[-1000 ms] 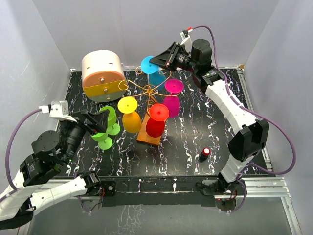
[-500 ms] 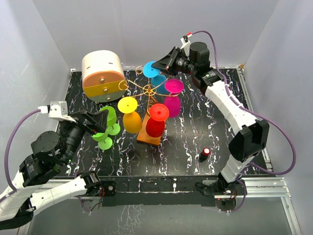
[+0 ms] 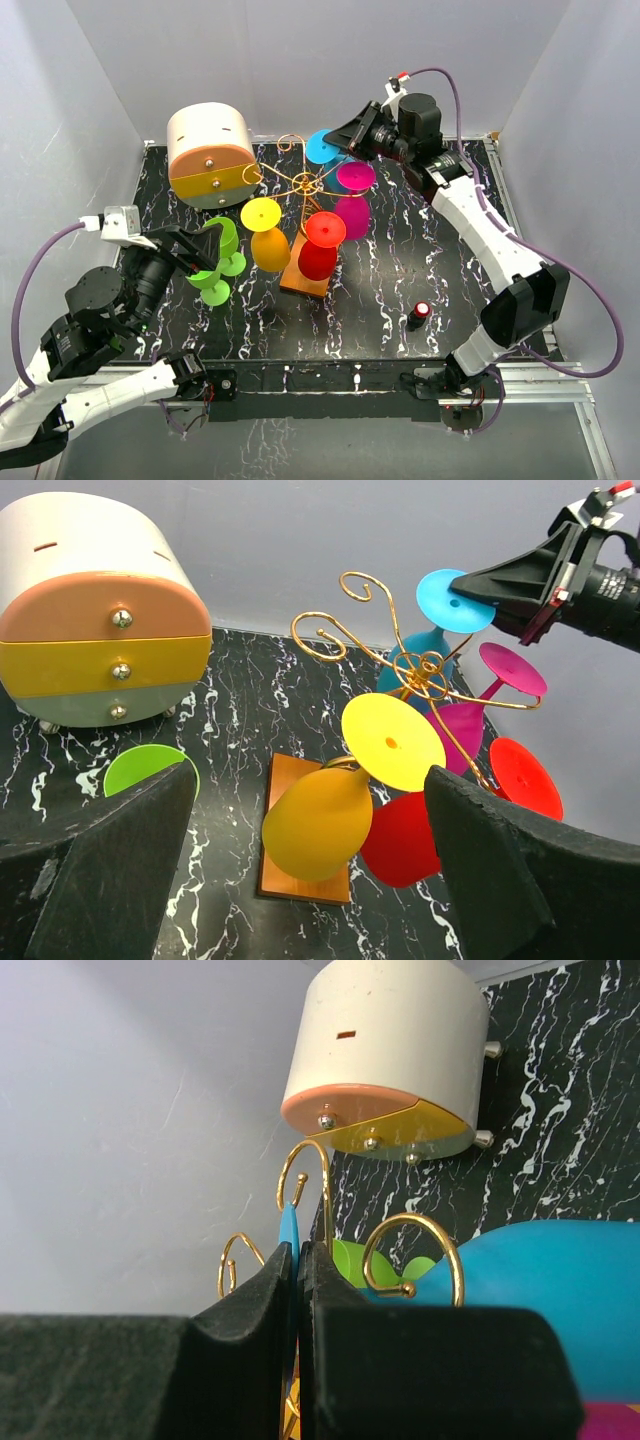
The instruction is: Place the wine glass upside down on the wine glass rack
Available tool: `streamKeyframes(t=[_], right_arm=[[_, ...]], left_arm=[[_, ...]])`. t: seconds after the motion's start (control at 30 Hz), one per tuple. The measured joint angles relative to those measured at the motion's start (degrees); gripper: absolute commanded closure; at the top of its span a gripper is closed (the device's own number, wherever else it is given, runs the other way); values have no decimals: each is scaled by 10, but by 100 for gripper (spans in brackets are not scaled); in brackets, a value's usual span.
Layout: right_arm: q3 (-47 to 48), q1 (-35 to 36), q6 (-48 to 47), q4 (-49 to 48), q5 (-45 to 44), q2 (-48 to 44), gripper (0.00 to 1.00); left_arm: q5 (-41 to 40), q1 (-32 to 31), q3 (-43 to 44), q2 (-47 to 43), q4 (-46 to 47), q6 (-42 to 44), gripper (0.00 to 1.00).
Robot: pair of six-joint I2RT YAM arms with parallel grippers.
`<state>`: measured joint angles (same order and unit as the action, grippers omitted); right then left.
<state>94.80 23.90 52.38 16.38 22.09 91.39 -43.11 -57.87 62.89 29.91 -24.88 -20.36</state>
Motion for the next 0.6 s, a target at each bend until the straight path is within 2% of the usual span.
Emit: streamKeyframes(t=[0.6], right_arm=[[-17, -21, -24, 34, -56, -24, 100]], left_arm=[[0, 0, 0, 8, 13, 11, 4]])
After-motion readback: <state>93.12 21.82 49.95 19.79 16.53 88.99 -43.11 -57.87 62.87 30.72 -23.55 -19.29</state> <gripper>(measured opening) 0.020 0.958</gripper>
